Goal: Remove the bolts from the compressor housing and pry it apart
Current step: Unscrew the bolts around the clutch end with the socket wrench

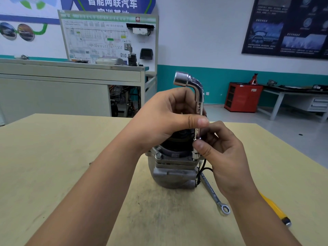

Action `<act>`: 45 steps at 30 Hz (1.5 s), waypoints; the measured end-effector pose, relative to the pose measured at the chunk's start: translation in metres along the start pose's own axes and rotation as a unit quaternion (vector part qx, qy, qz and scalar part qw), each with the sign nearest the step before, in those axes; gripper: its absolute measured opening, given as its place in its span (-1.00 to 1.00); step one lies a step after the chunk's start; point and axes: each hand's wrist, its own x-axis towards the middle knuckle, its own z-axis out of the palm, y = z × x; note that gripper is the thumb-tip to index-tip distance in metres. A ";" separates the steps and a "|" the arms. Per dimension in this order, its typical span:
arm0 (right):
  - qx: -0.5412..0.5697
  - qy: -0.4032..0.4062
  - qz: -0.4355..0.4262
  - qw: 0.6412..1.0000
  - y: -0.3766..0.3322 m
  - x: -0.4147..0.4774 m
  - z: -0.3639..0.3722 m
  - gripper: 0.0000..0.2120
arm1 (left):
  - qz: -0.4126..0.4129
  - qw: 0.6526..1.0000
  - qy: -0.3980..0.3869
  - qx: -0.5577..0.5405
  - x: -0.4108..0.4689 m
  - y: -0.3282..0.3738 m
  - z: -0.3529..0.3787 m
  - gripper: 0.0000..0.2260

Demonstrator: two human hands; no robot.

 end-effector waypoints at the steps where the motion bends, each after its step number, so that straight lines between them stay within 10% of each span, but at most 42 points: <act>1: -0.001 0.000 -0.002 1.000 0.000 0.000 0.000 -0.80 | -0.001 1.000 0.001 -0.002 0.000 0.000 0.000 -0.72; 45: -0.015 0.002 -0.003 1.000 0.004 0.001 -0.002 -0.87 | -0.014 0.997 -0.039 -0.067 -0.001 -0.002 -0.002 -0.79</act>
